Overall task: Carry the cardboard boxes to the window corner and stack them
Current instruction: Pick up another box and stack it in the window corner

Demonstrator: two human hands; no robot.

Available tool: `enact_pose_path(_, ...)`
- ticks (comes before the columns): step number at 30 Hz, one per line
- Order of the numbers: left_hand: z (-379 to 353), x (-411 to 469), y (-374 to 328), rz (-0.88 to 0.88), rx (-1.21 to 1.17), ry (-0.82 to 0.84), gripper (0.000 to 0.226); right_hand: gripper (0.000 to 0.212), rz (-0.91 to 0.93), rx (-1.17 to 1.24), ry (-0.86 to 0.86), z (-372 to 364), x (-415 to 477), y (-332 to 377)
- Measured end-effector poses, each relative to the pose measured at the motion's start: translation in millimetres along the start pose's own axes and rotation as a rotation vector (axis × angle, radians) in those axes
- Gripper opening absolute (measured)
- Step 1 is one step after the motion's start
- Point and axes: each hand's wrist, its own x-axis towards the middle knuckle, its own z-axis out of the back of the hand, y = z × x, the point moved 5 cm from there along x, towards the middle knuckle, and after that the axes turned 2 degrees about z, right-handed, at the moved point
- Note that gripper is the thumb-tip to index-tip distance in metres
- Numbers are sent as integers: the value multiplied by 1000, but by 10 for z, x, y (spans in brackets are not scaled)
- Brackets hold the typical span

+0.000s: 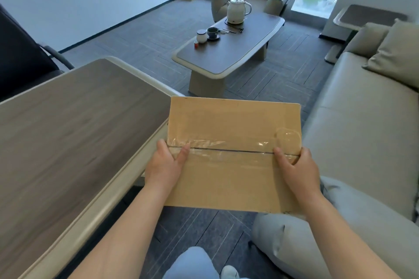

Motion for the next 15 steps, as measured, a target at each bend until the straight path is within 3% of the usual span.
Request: enact_pose_path(15, -541, 2084, -1060, -198, -43, 179, 53, 37, -139, -1, -215, -170, 1526, 442)
